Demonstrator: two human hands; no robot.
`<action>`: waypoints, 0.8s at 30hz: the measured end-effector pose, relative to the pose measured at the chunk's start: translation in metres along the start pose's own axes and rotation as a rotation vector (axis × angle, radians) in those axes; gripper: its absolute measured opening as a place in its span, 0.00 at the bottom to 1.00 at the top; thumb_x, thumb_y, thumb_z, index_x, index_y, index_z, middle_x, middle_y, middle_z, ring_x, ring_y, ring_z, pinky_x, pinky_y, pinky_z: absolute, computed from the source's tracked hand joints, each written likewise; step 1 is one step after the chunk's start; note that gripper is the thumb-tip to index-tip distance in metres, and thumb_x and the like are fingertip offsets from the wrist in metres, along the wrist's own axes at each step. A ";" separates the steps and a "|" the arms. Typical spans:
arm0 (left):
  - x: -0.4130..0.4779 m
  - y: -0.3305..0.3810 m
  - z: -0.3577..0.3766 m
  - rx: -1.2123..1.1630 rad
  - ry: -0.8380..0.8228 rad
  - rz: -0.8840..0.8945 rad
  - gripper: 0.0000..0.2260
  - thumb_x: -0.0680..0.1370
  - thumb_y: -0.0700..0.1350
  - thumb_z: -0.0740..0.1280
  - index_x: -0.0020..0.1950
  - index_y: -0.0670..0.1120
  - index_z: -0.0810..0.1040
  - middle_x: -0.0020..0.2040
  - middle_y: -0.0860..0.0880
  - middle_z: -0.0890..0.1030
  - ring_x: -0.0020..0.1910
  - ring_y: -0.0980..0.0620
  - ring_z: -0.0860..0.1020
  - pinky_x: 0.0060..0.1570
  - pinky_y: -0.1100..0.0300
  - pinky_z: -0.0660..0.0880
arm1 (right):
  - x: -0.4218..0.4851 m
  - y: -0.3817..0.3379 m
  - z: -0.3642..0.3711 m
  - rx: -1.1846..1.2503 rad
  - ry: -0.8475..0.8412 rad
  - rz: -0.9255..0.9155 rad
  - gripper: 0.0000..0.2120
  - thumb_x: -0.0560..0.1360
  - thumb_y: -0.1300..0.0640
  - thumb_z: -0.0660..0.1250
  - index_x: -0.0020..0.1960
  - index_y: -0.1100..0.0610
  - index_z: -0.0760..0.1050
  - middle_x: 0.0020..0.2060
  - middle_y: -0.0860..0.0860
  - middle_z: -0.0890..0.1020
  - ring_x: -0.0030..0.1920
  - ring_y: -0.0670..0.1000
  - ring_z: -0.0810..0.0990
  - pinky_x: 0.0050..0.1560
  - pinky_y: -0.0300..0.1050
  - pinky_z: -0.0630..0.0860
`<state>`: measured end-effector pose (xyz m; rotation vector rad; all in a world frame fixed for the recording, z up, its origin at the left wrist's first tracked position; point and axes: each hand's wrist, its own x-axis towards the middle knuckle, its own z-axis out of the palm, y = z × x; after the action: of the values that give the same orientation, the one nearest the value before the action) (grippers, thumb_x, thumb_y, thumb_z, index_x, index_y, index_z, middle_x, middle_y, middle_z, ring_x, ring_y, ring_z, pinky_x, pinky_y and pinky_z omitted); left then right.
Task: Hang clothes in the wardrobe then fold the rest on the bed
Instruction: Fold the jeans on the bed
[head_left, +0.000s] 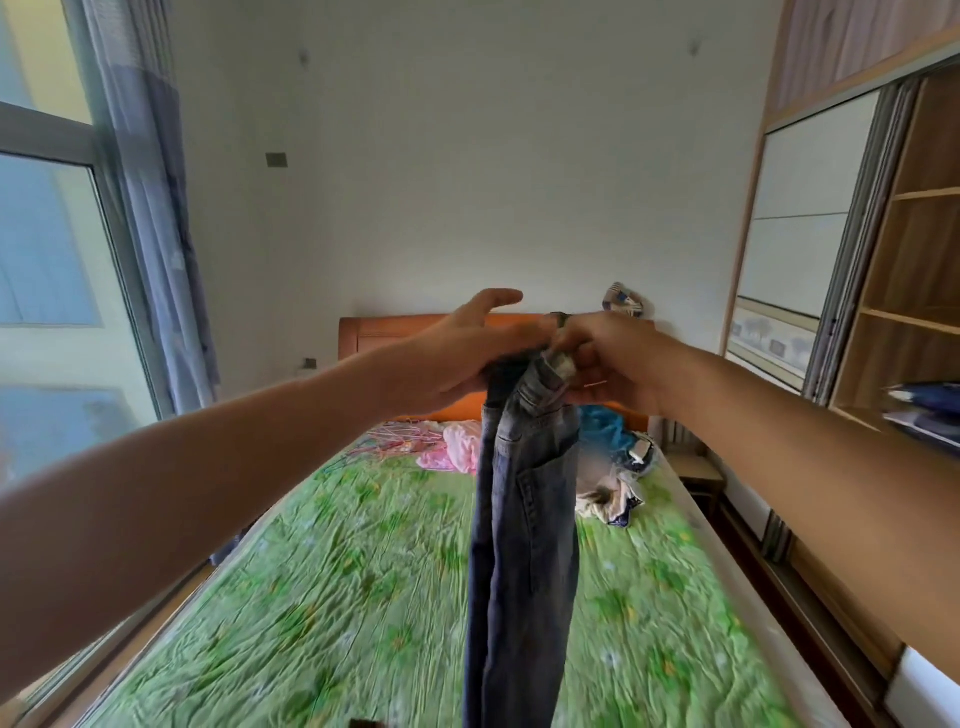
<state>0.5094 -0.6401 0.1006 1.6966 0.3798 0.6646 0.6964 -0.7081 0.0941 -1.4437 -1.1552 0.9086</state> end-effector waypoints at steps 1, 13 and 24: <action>-0.002 -0.005 0.000 0.129 -0.046 0.055 0.36 0.71 0.43 0.77 0.75 0.50 0.64 0.55 0.48 0.84 0.55 0.50 0.84 0.54 0.57 0.81 | 0.000 0.000 -0.001 0.026 0.006 -0.001 0.08 0.74 0.60 0.62 0.48 0.60 0.79 0.37 0.57 0.84 0.37 0.54 0.84 0.48 0.50 0.83; 0.012 -0.005 -0.033 0.643 -0.061 0.220 0.26 0.75 0.36 0.68 0.65 0.62 0.72 0.54 0.31 0.78 0.44 0.34 0.77 0.47 0.32 0.76 | -0.018 -0.020 -0.064 -0.982 -0.098 0.122 0.10 0.77 0.56 0.72 0.57 0.45 0.78 0.48 0.55 0.84 0.42 0.54 0.85 0.36 0.43 0.82; 0.007 0.023 -0.070 0.900 -0.069 0.224 0.17 0.77 0.40 0.71 0.62 0.56 0.75 0.54 0.47 0.82 0.52 0.54 0.80 0.55 0.51 0.78 | -0.022 -0.018 -0.063 -0.901 -0.061 -0.304 0.05 0.72 0.53 0.78 0.45 0.46 0.82 0.37 0.39 0.84 0.43 0.42 0.81 0.43 0.41 0.71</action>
<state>0.4697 -0.5870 0.1330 2.6398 0.4823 0.6325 0.7476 -0.7449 0.1220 -1.8513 -1.9014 0.1917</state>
